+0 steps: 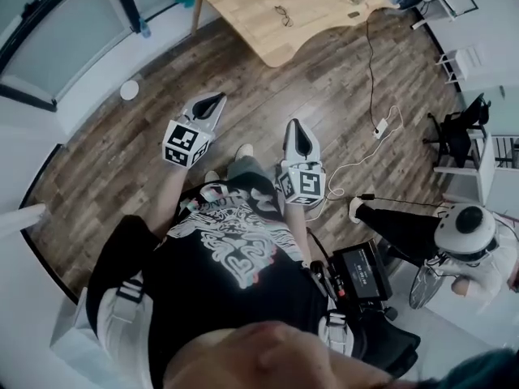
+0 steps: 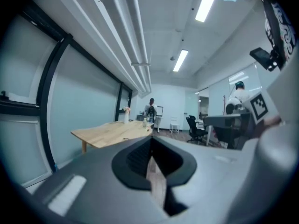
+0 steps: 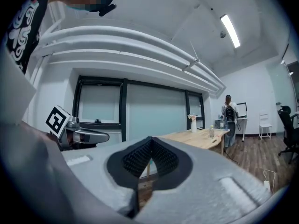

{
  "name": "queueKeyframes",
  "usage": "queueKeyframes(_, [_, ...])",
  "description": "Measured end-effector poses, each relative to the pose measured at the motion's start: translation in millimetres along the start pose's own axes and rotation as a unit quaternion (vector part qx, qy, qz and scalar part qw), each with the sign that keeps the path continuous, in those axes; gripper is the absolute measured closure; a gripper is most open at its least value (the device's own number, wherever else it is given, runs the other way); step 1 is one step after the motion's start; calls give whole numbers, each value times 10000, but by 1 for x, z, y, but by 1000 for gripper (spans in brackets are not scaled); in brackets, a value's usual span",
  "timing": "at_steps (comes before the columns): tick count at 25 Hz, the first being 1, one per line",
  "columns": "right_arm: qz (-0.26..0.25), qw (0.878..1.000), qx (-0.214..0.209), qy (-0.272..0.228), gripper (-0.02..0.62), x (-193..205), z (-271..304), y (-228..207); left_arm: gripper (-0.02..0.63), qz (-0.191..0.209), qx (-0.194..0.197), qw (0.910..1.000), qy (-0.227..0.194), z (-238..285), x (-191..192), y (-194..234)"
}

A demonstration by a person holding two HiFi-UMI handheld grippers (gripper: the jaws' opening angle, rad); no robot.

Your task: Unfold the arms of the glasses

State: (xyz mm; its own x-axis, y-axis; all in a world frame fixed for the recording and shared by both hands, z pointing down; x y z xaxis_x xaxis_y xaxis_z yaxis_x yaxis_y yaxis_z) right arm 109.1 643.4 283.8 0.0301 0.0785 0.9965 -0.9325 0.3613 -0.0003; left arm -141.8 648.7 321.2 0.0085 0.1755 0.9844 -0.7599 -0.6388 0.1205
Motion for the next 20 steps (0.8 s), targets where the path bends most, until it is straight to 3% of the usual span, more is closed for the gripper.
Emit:
queueKeyframes(7, [470, 9987, -197, 10, 597, 4, 30, -12, 617, 91, 56, 9999, 109, 22, -6, 16])
queueKeyframes(14, [411, 9990, -184, 76, 597, 13, 91, -35, 617, 80, 103, 9997, 215, 78, -10, 57])
queueKeyframes(20, [355, 9987, -290, 212, 597, 10, 178, -61, 617, 231, 130, 9993, 251, 150, -36, 115])
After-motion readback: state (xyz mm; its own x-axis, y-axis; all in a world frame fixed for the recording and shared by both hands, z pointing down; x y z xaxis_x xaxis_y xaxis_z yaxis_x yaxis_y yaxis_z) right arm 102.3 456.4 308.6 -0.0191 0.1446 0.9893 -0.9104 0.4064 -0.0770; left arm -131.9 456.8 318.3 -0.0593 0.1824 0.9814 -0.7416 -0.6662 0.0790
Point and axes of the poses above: the fingertips, and each gripper's own axes: z forward along the fingers, y to its left, x out of its underside, the point moved 7 cm from there along -z, backward along the fingers, and after that the axes turned 14 degrees about x, right-handed, at the moved point
